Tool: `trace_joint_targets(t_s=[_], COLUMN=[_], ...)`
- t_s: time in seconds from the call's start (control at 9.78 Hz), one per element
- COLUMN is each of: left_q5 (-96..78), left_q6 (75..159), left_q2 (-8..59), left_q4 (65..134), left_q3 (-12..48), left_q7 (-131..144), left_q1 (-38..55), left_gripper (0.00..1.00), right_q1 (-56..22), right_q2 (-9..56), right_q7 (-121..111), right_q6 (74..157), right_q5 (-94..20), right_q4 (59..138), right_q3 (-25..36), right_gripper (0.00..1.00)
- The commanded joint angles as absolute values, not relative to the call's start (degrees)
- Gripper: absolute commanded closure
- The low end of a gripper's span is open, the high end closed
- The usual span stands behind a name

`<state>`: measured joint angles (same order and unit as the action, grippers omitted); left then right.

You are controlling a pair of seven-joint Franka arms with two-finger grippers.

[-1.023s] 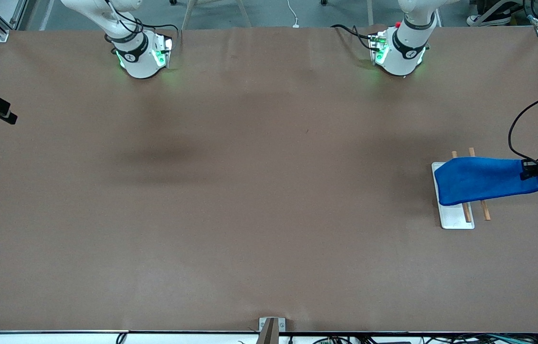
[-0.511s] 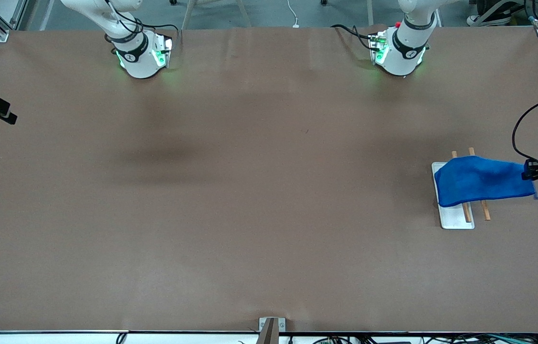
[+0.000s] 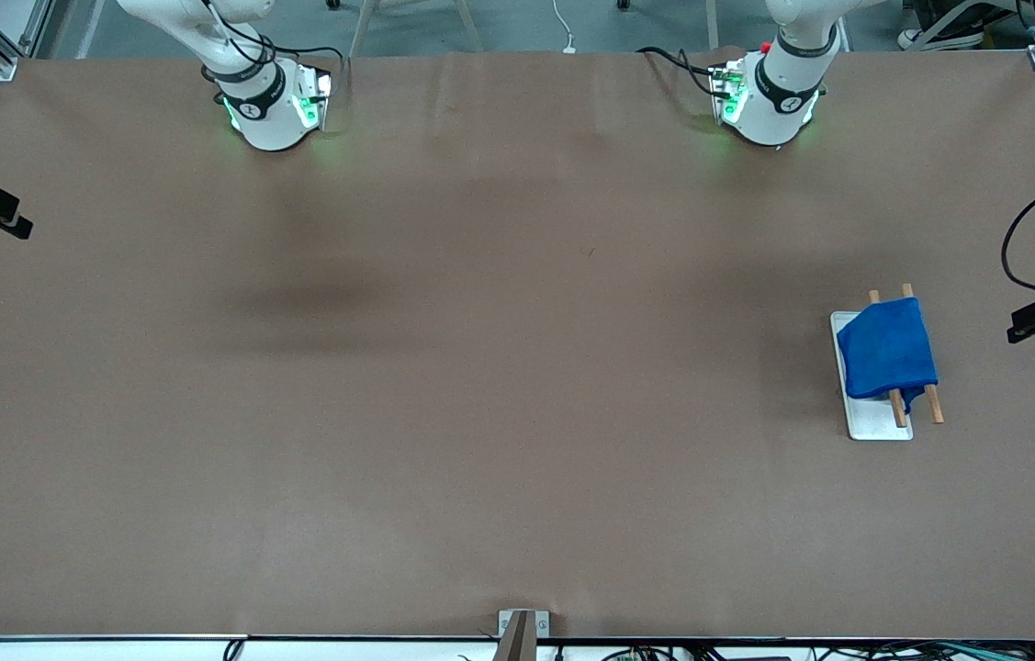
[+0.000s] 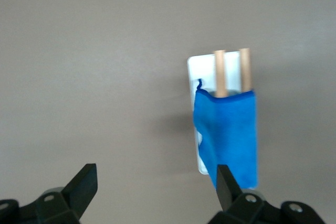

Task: Right arm passes towel to left arm to hang
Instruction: 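Release the towel and raise the left gripper away from the stand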

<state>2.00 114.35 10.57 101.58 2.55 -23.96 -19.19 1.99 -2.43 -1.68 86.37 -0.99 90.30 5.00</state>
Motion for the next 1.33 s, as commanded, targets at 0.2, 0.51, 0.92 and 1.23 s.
trace_joint_targets(t_s=[0.2,0.51,0.92,1.23], left_q5=[2.11,2.37,0.71,-0.60], left_q6=[94.96,92.29,90.11,88.50], left_q2=[8.88,5.98,1.86,-3.32], left_q4=[88.88,86.57,87.71,92.71], left_q3=[3.78,4.92,4.66,4.92], left_q7=[-13.83,-11.41,-10.13,-2.11], left_q1=[-13.29,-8.01,-2.73,-0.35], left_gripper=[0.00,0.00,0.00,0.00], right_q1=[3.16,3.25,3.34,3.78], right_q2=[-2.37,-2.37,-2.37,-2.37], right_q7=[-2.29,-2.20,-2.20,-2.20], right_q6=[86.22,86.13,86.04,85.96], right_q5=[-0.97,-0.97,-0.97,-1.58], right_q4=[90.26,90.26,90.26,90.26], right_q3=[4.13,4.13,4.13,4.13], right_gripper=[0.00,0.00,0.00,0.00])
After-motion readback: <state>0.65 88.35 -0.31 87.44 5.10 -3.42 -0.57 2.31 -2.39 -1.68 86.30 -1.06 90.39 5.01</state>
